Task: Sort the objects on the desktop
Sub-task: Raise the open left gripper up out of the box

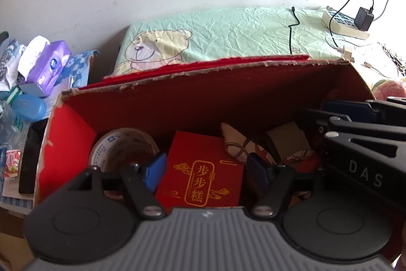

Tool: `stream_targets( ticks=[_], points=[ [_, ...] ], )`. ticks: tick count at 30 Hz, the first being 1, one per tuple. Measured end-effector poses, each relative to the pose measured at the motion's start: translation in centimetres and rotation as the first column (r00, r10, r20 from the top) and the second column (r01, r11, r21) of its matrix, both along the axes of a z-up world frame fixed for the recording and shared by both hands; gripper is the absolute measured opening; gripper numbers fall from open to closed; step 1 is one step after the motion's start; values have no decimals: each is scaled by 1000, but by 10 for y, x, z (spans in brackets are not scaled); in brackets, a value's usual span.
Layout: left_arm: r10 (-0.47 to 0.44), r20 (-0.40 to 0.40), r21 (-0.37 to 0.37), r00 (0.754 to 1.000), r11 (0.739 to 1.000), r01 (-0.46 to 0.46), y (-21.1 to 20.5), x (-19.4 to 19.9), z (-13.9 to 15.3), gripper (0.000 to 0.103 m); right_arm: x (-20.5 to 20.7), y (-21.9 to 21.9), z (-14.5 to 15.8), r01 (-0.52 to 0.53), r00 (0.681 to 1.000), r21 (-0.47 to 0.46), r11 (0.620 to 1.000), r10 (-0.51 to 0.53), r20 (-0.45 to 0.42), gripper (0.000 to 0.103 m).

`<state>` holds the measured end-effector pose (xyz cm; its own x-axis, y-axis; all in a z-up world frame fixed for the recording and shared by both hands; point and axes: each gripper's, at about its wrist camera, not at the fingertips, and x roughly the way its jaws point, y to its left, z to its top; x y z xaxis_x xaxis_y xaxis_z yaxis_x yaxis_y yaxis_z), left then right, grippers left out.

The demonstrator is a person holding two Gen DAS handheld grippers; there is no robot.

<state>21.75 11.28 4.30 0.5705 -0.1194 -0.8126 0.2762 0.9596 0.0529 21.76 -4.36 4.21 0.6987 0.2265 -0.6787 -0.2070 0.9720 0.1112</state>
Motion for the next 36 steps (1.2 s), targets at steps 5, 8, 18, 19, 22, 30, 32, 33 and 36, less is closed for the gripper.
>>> stream_targets(
  ticks=[5, 8, 18, 19, 22, 30, 32, 33, 36],
  points=[
    [20, -3, 10, 1000, 1000, -20, 0, 1, 0, 72, -1, 0, 0, -1, 1000, 4, 1000, 1, 3, 33],
    [35, -8, 15, 999, 999, -35, 0, 2, -1, 72, -2, 0, 0, -5, 1000, 9, 1000, 5, 5, 34],
    [92, -23, 45, 995, 995, -91, 2, 6, -4, 71, -2, 2, 0, -11, 1000, -4, 1000, 11, 8, 35],
    [100, -27, 47, 995, 994, -98, 2, 6, -4, 71, -2, 2, 0, -11, 1000, -6, 1000, 11, 8, 35],
    [121, -30, 57, 992, 991, -119, 3, 7, -5, 71, -2, 2, 0, -17, 1000, -13, 1000, 18, 6, 36],
    [182, -28, 96, 983, 979, -178, 3, 10, -7, 71, -2, 7, -1, -41, 999, -49, 998, 41, 3, 41],
    [187, -22, 102, 982, 978, -184, 3, 10, -7, 72, -2, 5, -1, -42, 999, -40, 998, 42, 5, 42],
    [191, -21, 107, 981, 976, -188, 3, 10, -7, 72, -2, 5, -1, -43, 999, -39, 998, 43, 5, 42],
    [198, -23, 122, 980, 973, -194, 2, 13, -9, 72, -2, 5, -1, -44, 999, -40, 998, 44, 6, 42]
  ],
)
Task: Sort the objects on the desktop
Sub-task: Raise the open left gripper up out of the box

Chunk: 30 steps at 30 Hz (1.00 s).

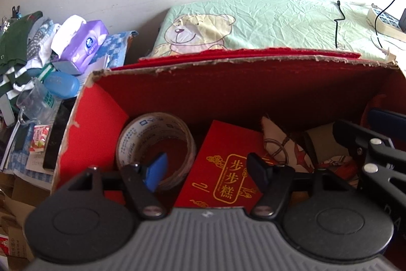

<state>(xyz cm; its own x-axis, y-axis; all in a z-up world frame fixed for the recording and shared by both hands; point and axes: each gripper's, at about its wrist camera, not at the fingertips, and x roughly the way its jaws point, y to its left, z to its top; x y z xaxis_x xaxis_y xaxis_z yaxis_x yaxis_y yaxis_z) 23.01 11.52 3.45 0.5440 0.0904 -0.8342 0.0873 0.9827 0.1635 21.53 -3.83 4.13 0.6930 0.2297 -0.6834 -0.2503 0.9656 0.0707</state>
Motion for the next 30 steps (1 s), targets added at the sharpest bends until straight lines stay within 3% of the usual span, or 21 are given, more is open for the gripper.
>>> stream_targets(
  ticks=[20, 27, 30],
  points=[
    [-9, -24, -5, 1000, 1000, 9, 0, 0, -2, 71, -1, -1, 0, -6, 1000, 4, 1000, 6, 1, 42],
    [-35, -22, -9, 999, 999, 35, -3, -1, -1, 73, -2, -5, 1, 6, 1000, 52, 999, -6, 13, 41],
    [-64, -9, -7, 998, 998, 64, -5, -3, 0, 79, -4, -6, 1, 32, 999, 58, 998, -33, 22, 37]
  ],
)
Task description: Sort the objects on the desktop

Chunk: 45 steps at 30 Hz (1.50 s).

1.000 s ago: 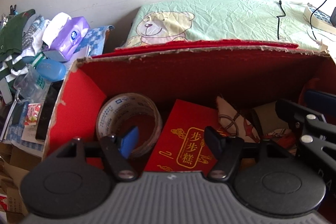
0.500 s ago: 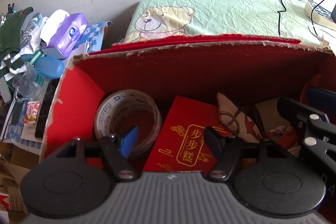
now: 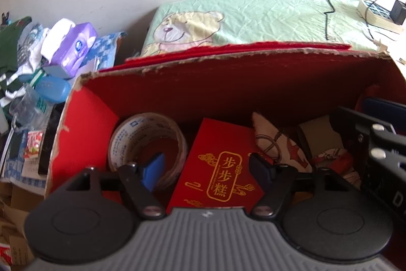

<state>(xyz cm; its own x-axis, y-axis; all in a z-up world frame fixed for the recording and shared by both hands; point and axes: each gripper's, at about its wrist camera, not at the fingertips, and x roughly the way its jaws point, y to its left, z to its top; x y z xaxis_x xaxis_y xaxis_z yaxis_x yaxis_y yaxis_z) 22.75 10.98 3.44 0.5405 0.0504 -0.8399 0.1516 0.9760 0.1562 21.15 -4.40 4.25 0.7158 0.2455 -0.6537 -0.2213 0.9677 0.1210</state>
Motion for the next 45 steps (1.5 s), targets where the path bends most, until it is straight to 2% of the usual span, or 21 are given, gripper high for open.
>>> stream_targets(
  ticks=[8, 12, 16, 22, 27, 30, 33, 37, 41, 45],
  points=[
    [-12, 79, -4, 997, 1000, 12, 0, -9, 5, 81, -19, 5, 8, 189, 977, -100, 977, -177, 119, 37],
    [-20, 117, -18, 993, 1000, 22, 2, -13, 9, 86, -34, 7, 9, 198, 978, -66, 978, -193, 80, 38],
    [-39, 159, -19, 987, 999, 42, 2, -19, 13, 89, -50, 10, 9, 244, 967, -95, 965, -234, 104, 38],
    [-31, 220, -39, 975, 998, 40, 10, -30, 23, 89, -68, 4, 17, 256, 963, -80, 963, -247, 110, 39],
    [4, 195, -123, 981, 992, 21, 29, -46, 40, 92, -84, 2, 33, 245, 962, -24, 969, -240, 128, 45],
    [0, 208, -132, 978, 991, 28, 34, -58, 49, 99, -88, 4, 40, 233, 964, -10, 972, -229, 137, 46],
    [-2, 221, -129, 975, 991, 31, 38, -69, 58, 99, -90, 9, 42, 223, 967, 0, 975, -222, 129, 46],
    [0, 185, -148, 983, 989, 28, 47, -74, 63, 100, -95, 10, 43, 230, 966, 10, 973, -230, 115, 46],
    [27, 182, -166, 983, 986, 4, 56, -85, 68, 100, -100, 11, 45, 230, 966, 15, 973, -230, 118, 46],
    [36, 162, -149, 986, 989, -11, 57, -91, 70, 103, -103, 13, 45, 223, 968, 11, 975, -223, 113, 46]
  ],
)
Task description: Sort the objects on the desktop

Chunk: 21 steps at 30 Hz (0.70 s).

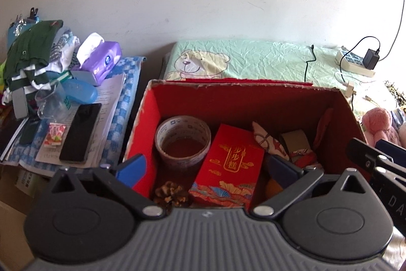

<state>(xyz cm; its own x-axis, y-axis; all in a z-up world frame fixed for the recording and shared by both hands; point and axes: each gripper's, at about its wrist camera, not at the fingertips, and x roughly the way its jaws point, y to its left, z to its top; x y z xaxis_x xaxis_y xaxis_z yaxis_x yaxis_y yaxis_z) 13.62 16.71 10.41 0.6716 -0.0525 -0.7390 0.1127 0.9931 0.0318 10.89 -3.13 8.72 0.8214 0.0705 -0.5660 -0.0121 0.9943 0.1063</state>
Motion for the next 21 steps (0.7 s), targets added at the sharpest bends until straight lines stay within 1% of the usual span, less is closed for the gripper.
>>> stream_targets(
  ticks=[3, 7, 12, 16, 21],
  points=[
    [6, -22, 36, 1000, 999, -5, -3, -4, -1, 103, -3, 1, -1, -6, 1000, 2, 1000, 6, -6, 46],
    [15, -34, 47, 999, 999, -14, -4, -10, 2, 102, -8, 0, 0, -2, 1000, -3, 1000, 2, -7, 48],
    [-5, -79, 28, 997, 1000, 7, -6, -16, 4, 102, -13, -4, 1, 9, 1000, 16, 1000, -8, -28, 48],
    [-7, -81, 43, 997, 999, 11, -8, -26, 7, 102, -20, -6, 2, 15, 999, 30, 999, -14, -31, 49],
    [-8, -104, 44, 994, 999, 12, -9, -33, 3, 102, -27, -8, 3, 9, 999, 44, 999, -7, -53, 49]
  ],
)
